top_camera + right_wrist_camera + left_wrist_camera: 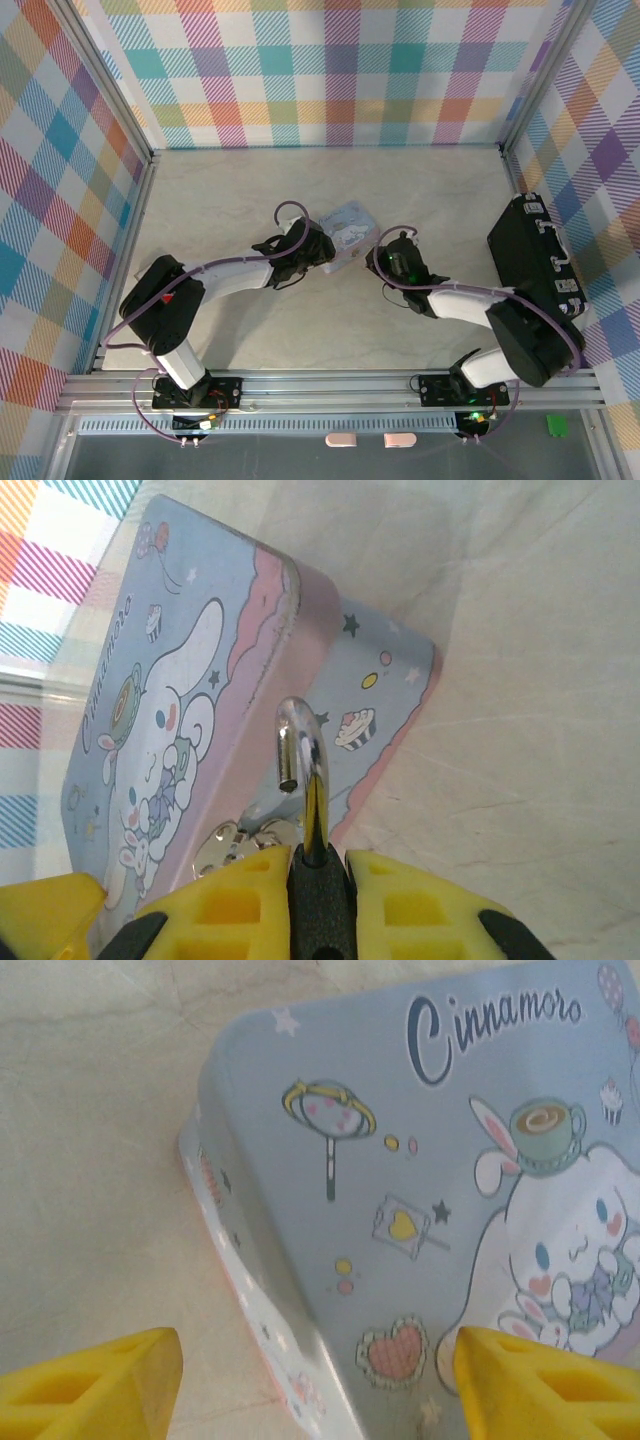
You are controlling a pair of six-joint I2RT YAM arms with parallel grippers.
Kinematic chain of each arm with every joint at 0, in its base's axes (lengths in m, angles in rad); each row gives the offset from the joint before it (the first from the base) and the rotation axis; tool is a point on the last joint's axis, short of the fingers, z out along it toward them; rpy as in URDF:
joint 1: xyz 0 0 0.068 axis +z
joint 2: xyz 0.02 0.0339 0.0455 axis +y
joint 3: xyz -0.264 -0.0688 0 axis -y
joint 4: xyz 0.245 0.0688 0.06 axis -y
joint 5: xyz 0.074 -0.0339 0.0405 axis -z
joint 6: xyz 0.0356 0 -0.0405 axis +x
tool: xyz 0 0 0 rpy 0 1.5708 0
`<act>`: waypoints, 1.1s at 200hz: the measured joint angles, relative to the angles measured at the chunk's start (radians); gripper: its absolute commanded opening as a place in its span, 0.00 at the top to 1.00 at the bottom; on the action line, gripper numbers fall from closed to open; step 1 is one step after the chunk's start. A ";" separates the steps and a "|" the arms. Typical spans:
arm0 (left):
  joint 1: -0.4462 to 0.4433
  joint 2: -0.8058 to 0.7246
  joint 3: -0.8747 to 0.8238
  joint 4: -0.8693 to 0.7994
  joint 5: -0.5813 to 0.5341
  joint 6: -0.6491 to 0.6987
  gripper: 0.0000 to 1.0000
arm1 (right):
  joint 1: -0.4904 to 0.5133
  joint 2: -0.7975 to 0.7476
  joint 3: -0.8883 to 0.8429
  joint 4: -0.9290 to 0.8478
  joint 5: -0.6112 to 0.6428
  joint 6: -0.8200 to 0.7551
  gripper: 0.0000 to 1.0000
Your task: Unlock a padlock with a key
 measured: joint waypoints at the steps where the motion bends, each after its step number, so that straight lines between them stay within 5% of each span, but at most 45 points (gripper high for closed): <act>1: 0.000 -0.003 -0.001 -0.003 0.002 0.005 0.26 | -0.001 -0.003 0.000 -0.005 0.000 -0.004 1.00; 92: 0.055 -0.566 -0.245 -0.121 -0.098 0.254 0.16 | -0.086 -0.241 0.110 -0.553 -0.029 -0.434 1.00; 163: 0.068 -0.990 -0.424 -0.306 -0.335 0.368 0.08 | -0.107 -0.120 0.197 -0.777 -0.101 -0.576 1.00; 220: 0.068 -1.091 -0.447 -0.365 -0.422 0.402 0.07 | -0.126 0.037 0.234 -0.822 -0.146 -0.610 0.99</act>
